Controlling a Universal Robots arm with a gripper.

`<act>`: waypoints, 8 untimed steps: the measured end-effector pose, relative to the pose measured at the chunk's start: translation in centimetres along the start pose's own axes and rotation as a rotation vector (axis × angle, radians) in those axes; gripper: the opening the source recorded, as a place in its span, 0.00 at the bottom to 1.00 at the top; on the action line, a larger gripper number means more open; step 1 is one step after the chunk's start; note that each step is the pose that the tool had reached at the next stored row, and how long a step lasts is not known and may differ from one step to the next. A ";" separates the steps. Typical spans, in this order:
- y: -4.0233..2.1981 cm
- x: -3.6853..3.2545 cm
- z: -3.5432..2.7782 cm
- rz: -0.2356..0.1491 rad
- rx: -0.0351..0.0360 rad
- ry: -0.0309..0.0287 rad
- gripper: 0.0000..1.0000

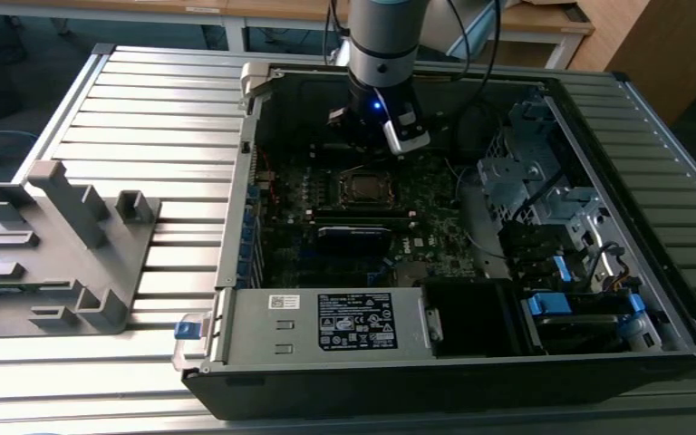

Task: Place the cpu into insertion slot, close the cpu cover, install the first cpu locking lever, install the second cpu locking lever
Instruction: 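Install the first cpu locking lever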

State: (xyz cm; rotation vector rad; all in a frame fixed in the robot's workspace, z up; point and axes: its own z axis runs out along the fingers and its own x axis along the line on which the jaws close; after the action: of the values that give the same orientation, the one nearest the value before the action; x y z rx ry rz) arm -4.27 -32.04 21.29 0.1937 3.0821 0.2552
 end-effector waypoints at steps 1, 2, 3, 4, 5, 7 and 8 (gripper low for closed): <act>0.00 0.00 0.02 0.013 0.0003 -0.0022 0.10; 0.00 -0.01 0.03 0.023 0.0007 -0.0039 0.10; 0.00 -0.01 0.04 0.026 0.0008 -0.0045 0.10; 0.00 -0.01 0.04 0.027 0.0008 -0.0045 0.10; 0.01 -0.01 0.04 0.027 0.0007 -0.0047 0.10; 0.00 0.00 0.04 0.028 0.0009 -0.0048 0.10; 0.00 0.00 0.04 0.029 0.0010 -0.0048 0.10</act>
State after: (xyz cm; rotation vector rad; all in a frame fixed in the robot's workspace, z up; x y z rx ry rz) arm -4.26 -32.03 21.25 0.2382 3.0766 0.2540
